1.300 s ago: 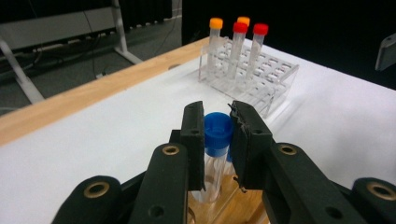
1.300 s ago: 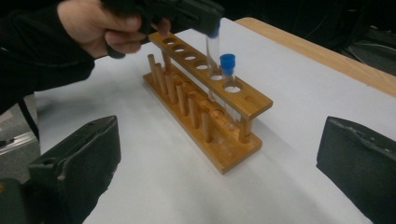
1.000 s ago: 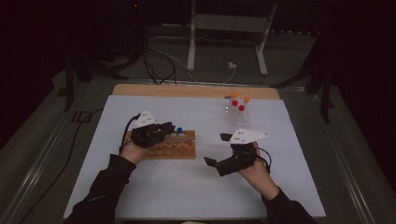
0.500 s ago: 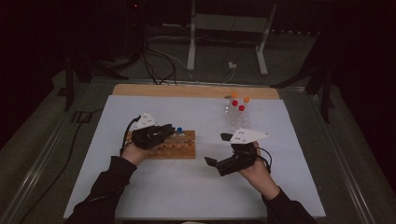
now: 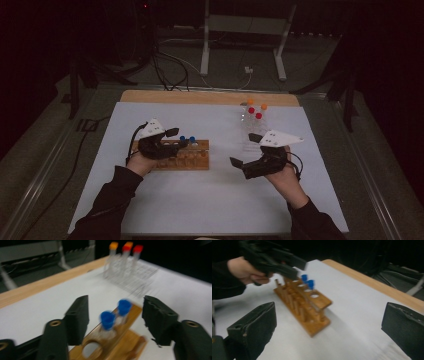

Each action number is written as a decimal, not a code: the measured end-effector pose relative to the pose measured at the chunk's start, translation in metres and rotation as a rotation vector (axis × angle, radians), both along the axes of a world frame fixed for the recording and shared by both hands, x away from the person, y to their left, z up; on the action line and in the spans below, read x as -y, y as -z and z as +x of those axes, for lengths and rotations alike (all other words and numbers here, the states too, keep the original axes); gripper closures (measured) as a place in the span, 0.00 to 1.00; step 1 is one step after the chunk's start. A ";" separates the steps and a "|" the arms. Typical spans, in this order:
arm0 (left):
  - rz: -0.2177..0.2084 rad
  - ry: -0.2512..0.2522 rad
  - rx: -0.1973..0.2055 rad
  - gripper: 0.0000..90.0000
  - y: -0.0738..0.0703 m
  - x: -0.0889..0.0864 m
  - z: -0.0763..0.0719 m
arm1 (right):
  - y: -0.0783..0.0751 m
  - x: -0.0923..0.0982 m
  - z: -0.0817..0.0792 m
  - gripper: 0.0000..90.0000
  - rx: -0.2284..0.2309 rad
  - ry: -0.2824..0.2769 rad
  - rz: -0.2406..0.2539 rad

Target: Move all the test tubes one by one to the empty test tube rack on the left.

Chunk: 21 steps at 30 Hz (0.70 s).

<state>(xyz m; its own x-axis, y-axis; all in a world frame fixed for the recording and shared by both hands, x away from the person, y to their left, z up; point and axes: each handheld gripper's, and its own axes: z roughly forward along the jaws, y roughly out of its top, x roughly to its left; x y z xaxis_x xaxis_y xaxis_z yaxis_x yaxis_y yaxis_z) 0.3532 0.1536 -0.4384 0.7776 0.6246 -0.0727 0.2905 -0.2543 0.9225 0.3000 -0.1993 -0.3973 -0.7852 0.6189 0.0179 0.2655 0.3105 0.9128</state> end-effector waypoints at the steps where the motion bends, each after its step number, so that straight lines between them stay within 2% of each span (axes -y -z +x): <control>1: -0.004 0.011 0.008 0.41 -0.003 -0.001 -0.002 | -0.001 0.004 0.002 0.00 0.001 0.012 0.003; 6: -0.037 0.055 0.017 0.19 -0.016 0.000 -0.009 | -0.002 0.024 0.015 0.00 0.015 0.096 -0.011; 7: -0.044 0.065 0.014 0.18 -0.017 0.000 -0.010 | 0.000 0.028 0.019 0.00 0.013 0.115 -0.016; 9: -0.039 0.078 0.012 0.10 -0.020 0.002 -0.012 | 0.003 0.036 0.027 0.05 0.008 0.156 -0.012; 12: -0.049 0.115 0.005 0.06 -0.023 0.004 -0.014 | 0.012 0.045 0.041 0.06 -0.025 0.197 -0.015; 14: -0.040 0.127 0.011 0.06 -0.023 0.006 -0.016 | 0.019 0.050 0.050 0.10 -0.041 0.227 -0.016; 16: -0.053 0.140 0.009 0.06 -0.023 0.006 -0.016 | 0.026 0.053 0.061 0.18 -0.050 0.251 -0.029; 18: -0.056 0.144 0.008 0.06 -0.023 0.006 -0.016 | 0.033 0.056 0.071 0.23 -0.068 0.268 -0.021; 21: -0.057 0.144 0.003 0.06 -0.023 0.006 -0.016 | 0.040 0.061 0.086 0.34 -0.071 0.301 -0.035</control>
<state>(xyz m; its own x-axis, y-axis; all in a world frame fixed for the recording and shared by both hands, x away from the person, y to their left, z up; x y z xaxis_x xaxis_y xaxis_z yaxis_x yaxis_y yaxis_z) 0.3374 0.1479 -0.4154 0.8592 0.5012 -0.1026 0.2519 -0.2399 0.9375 0.3860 -0.2607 -0.4369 -0.5642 0.8246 0.0406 0.4134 0.2396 0.8785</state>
